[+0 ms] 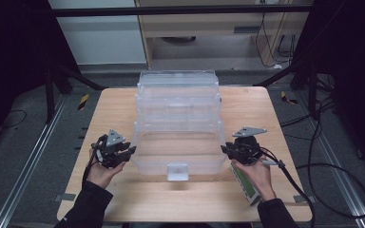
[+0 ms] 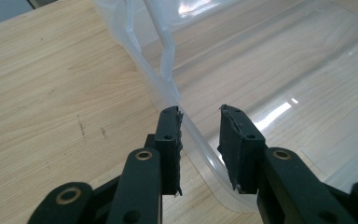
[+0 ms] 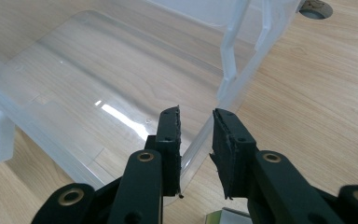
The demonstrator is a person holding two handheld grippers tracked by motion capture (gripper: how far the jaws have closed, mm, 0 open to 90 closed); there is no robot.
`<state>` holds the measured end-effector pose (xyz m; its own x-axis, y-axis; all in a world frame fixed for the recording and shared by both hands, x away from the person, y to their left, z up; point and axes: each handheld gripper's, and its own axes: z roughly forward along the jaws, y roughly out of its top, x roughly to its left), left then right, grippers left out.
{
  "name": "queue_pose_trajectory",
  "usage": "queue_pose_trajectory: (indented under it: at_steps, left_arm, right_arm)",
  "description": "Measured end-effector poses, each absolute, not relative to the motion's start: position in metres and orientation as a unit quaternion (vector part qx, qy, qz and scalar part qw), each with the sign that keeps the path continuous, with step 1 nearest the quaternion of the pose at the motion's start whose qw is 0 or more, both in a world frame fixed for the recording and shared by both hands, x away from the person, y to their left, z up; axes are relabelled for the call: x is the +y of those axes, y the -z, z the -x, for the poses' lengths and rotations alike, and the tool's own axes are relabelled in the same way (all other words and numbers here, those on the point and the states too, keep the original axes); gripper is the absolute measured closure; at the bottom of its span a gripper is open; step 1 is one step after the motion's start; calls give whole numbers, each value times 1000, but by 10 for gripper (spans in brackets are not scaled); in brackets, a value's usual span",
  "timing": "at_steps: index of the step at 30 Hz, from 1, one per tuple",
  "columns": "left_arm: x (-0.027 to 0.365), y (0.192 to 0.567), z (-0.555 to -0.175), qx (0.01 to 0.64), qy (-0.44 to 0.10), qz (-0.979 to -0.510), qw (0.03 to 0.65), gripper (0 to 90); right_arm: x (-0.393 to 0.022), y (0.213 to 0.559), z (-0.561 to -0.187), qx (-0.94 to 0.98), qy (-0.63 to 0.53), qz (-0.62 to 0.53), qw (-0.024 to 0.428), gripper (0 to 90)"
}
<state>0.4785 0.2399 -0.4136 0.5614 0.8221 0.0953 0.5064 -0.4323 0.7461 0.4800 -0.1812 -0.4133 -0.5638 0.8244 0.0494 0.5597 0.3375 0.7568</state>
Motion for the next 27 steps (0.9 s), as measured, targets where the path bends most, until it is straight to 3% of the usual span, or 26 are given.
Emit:
queue_pose_trajectory:
  at_steps: [8,27]
  left_arm:
    - [242,413,-476,409,-229,-813,346,699]
    - [235,410,-470,401,-237,-819,334,717]
  right_arm:
    - [-175,410,-470,809,-361,-420,195,750]
    - [-183,411,-475,802,-374,-434,171,747]
